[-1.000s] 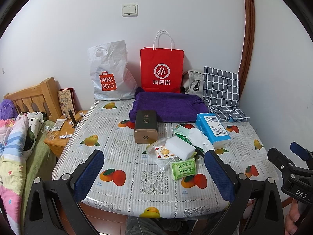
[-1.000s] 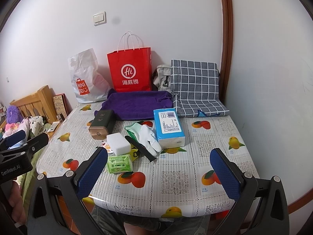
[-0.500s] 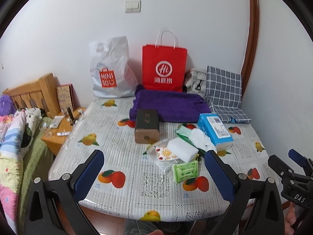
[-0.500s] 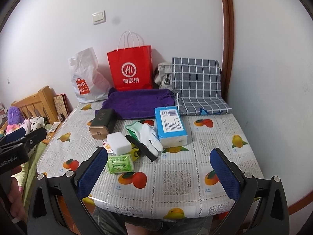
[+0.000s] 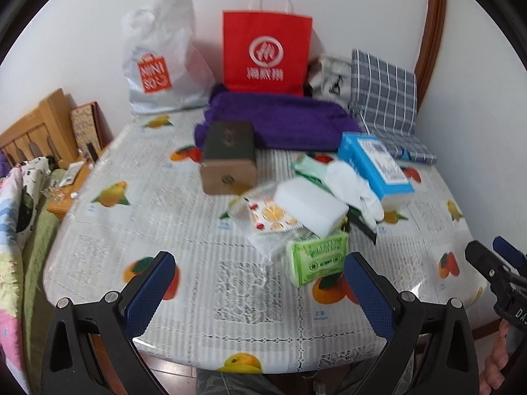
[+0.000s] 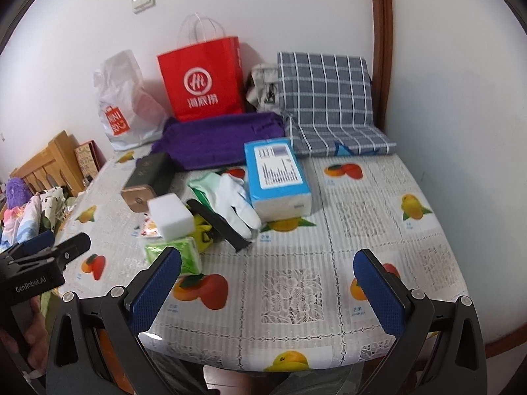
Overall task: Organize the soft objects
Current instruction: 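Grasp the green tissue pack with the left gripper while the right gripper grasps the white sponge block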
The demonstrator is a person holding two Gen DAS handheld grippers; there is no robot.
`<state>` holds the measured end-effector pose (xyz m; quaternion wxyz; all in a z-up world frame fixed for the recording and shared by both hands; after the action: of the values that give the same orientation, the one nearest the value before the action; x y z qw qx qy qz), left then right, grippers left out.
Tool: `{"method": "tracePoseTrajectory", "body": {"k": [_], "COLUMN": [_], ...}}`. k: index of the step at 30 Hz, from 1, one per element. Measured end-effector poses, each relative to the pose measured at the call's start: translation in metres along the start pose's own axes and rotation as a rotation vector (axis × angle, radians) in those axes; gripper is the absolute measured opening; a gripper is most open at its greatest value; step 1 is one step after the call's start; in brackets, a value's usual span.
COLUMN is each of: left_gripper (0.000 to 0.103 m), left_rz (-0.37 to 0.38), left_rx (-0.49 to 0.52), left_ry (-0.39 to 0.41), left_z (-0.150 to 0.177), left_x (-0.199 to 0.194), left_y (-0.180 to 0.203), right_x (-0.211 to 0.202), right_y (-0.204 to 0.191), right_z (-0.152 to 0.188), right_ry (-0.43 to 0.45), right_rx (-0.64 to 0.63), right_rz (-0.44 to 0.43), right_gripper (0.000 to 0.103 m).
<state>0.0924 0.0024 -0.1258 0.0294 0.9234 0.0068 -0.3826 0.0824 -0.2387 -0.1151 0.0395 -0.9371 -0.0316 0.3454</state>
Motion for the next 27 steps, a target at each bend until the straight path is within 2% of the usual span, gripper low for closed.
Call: {"method": "tracePoseTrajectory", "body": {"k": [11, 16, 27], "left_gripper": [0.102, 0.102, 0.102], "left_rz": [0.017, 0.025, -0.057], "left_rx": [0.028, -0.023, 0.020], "left_ry": [-0.129, -0.137, -0.208], "left_z": [0.025, 0.025, 0.033], "left_x": [0.064, 0.081, 0.117], "left_y": [0.040, 0.048, 0.068], "right_x": [0.048, 0.060, 0.086], "right_y": [0.030, 0.041, 0.062], "right_z": [0.023, 0.029, 0.042], "right_ry": [-0.080, -0.102, -0.167], "right_rx": [0.044, 0.080, 0.134], "right_rz": [0.022, 0.000, -0.010], "right_gripper": [0.103, 0.103, 0.103]}}
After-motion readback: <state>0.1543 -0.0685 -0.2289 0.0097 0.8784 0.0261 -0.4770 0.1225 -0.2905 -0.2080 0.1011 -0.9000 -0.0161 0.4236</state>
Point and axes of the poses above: each gripper's, at about its wrist camera, not at the fingertips, and x roughly the way its jaws point, y to its right, z to its underside, the point moved 5 cm from there along x, roughly the way its jaws point, and after that the axes turned 5 degrees about y, right-handed, at the moved point
